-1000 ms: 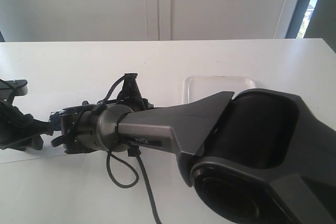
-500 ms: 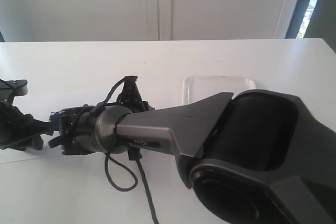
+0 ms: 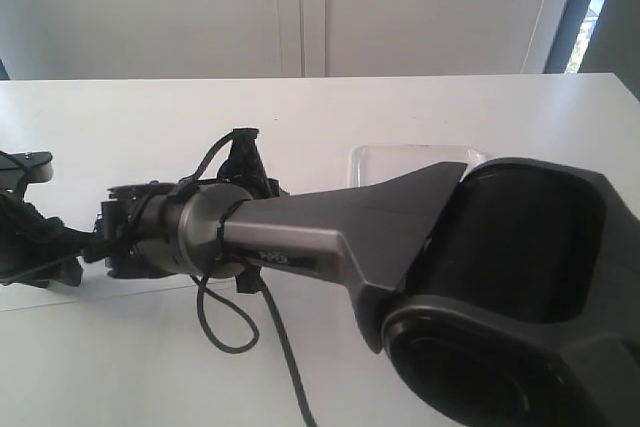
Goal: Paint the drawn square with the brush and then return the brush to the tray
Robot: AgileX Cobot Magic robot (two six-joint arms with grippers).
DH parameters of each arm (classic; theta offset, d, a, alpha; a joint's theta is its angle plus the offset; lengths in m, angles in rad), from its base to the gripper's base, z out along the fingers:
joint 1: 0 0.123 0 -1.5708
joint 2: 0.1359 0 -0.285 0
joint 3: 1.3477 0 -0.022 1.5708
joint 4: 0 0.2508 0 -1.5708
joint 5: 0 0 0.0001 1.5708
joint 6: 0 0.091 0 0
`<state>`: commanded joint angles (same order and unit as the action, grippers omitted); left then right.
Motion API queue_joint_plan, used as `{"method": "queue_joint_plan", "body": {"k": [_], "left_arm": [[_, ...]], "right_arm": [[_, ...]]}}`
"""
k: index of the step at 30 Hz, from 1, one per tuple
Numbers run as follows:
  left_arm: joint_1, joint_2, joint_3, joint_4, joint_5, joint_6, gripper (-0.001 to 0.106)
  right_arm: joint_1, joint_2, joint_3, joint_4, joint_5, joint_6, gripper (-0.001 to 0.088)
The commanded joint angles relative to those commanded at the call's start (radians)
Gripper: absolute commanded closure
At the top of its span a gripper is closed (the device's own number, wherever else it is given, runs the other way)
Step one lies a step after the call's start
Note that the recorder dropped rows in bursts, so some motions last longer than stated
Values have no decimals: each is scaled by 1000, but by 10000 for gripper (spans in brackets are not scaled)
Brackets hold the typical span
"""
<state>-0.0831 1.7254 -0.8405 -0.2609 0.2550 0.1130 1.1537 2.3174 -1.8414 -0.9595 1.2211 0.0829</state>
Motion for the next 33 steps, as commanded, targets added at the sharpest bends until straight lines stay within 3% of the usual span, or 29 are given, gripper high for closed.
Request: {"method": "queue_joint_plan", "body": {"k": [4,11,20,33], "left_arm": [[0,-54,0,0,0,0,640],[0,-240,0,21,34,0,794],[0,-494,2,38,161,-22,806],[0,-845,3,91,331,-113,909]], "right_arm": [[-18,-54,0,74,0,4,868],[-81,-175,0,319,0,4,868],[-143,-389,24,449,0,-6,868],[-177,-789,256,518,0,7,868]]}}
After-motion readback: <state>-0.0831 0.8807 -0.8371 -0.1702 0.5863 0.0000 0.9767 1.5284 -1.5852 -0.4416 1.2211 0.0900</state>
